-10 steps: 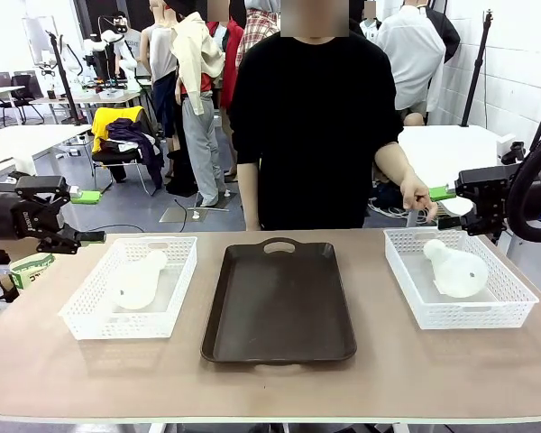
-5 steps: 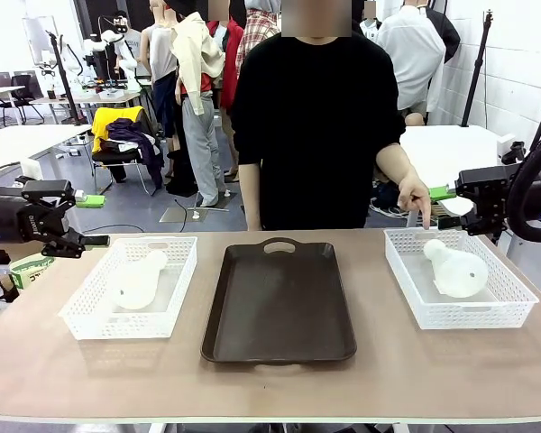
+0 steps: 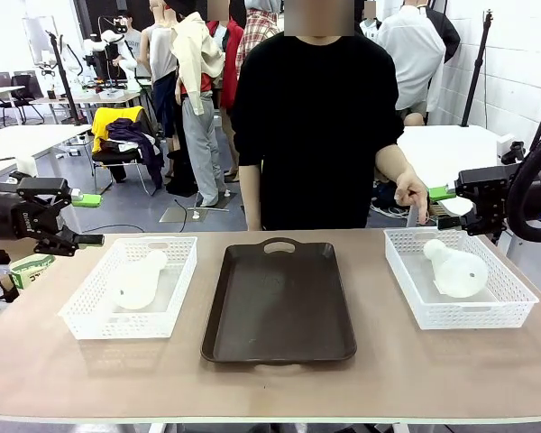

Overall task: Prepare the laboratory tools.
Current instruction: Pick up the Big flask that the person points to.

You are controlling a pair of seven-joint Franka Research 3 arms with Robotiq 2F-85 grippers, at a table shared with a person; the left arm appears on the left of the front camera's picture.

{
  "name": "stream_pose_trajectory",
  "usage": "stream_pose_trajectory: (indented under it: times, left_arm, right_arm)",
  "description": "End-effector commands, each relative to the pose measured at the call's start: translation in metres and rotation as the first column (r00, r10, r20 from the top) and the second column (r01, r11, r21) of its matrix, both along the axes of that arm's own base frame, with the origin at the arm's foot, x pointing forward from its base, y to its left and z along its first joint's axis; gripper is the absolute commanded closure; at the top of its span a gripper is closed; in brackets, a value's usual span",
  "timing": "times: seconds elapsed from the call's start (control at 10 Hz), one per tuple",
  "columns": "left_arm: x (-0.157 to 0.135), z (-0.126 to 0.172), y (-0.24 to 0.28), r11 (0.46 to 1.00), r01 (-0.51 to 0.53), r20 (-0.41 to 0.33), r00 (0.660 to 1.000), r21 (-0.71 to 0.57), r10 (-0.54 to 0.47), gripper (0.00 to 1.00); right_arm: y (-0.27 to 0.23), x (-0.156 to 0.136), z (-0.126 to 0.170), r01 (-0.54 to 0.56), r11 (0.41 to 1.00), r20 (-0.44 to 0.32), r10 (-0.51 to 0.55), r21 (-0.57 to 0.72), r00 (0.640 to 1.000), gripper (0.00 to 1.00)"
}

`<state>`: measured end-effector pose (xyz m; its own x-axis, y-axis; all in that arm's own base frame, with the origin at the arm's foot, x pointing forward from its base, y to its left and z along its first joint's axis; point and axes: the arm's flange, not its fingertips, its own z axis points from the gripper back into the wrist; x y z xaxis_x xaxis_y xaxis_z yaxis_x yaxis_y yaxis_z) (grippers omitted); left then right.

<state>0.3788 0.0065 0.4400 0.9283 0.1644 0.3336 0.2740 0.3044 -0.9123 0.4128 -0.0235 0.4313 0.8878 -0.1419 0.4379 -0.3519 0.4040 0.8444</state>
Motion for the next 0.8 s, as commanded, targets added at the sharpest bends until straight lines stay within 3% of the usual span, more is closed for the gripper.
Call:
stream_pose_trajectory:
  times: [0.0, 0.7]
  left_arm:
    - [0.0007, -0.0014, -0.0014, 1.000, -0.005, 0.033, 0.999, -0.026, 0.006, 0.00]
    - [0.0007, -0.0014, -0.0014, 1.000, -0.005, 0.033, 0.999, -0.026, 0.006, 0.00]
  right_arm:
    - [0.0002, 0.0000, 0.0003, -0.002, 1.000, 0.001, 0.002, 0.008, 1.000, 0.00]
    - [0.0002, 0.0000, 0.0003, -0.002, 1.000, 0.001, 0.002, 0.008, 1.000, 0.00]
